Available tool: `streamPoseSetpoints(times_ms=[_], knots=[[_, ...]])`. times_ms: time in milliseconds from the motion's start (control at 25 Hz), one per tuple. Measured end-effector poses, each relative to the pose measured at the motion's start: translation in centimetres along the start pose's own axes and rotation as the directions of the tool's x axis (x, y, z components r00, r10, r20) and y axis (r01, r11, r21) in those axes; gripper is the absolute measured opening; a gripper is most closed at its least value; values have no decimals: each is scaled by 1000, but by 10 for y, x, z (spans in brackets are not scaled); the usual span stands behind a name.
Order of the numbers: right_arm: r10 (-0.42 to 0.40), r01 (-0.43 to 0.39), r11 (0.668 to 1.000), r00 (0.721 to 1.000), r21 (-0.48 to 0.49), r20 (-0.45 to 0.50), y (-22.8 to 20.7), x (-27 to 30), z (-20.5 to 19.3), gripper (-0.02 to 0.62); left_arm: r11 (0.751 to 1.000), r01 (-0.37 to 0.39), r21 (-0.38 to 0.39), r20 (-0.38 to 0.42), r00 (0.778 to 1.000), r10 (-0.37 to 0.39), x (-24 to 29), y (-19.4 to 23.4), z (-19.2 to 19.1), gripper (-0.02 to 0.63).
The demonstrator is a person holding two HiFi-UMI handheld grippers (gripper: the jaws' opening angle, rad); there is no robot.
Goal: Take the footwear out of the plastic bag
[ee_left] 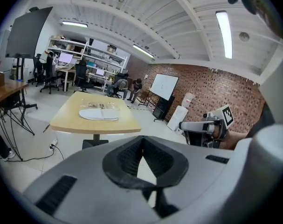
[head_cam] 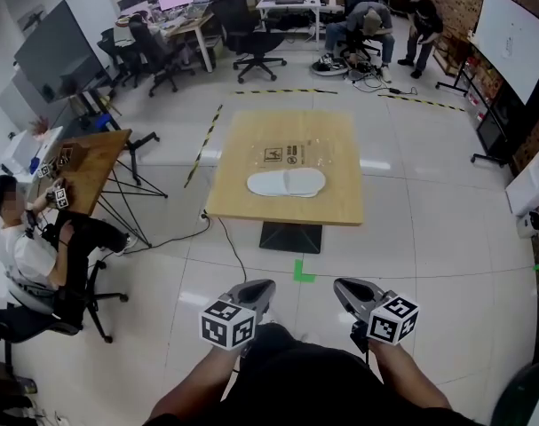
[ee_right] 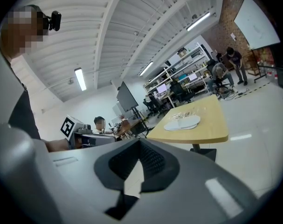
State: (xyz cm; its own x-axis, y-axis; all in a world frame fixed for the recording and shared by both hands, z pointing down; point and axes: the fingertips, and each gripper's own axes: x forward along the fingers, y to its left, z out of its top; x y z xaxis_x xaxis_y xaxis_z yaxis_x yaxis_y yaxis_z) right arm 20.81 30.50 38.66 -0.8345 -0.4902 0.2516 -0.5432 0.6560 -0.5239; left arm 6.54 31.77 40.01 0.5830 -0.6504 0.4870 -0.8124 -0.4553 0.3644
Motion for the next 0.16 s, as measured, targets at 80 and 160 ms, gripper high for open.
streamPoseSetpoints(times_ms=[80, 160], knots=[[5, -5, 1000, 1000, -17, -1, 2, -4, 0, 0, 1000, -3, 12, 7, 1000, 3, 0, -2, 1, 6], [9, -9, 999, 1000, -34, -4, 3, -8, 0, 0, 1000, -5, 17, 14, 1000, 5, 0, -3, 2, 6]])
